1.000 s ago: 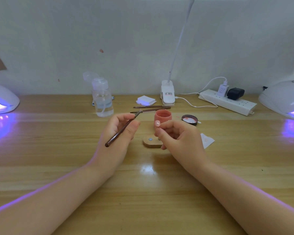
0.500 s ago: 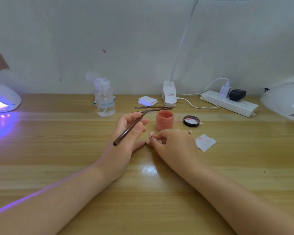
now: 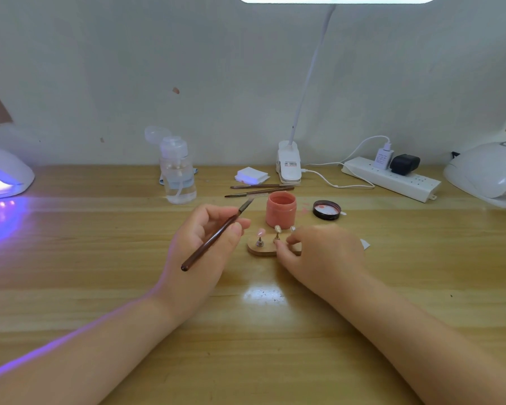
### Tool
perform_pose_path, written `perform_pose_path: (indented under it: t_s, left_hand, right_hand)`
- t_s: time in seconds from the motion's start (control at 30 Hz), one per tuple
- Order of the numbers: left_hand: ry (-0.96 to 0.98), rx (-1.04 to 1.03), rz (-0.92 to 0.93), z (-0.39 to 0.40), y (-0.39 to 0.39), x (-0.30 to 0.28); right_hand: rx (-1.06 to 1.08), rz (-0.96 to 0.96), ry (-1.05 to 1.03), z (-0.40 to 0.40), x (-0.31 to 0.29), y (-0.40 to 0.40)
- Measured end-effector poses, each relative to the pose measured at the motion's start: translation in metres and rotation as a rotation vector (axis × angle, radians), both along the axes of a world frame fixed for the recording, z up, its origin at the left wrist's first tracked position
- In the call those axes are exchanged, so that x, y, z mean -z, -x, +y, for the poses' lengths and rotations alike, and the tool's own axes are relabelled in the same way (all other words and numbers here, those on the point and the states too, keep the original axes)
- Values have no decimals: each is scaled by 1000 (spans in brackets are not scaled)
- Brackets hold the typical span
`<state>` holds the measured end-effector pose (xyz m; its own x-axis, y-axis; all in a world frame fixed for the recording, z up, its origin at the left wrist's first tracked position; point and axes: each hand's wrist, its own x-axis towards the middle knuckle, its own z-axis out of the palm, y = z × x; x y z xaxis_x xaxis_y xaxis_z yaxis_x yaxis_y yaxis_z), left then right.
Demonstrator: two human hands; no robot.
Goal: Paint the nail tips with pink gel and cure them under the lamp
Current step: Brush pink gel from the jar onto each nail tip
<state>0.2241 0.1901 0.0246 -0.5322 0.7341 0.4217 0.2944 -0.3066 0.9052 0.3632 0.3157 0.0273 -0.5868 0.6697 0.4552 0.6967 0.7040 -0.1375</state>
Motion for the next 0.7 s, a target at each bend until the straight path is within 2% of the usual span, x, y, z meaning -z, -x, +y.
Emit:
perform_pose_path:
  t_s: [0.2, 0.7]
  left_hand:
    - [7, -31, -16, 0, 1, 0]
    - [-34, -34, 8, 2, -2, 2]
  right_hand:
    - [-25, 72, 75, 0, 6, 2]
    - [-66, 44, 86, 2, 8, 6]
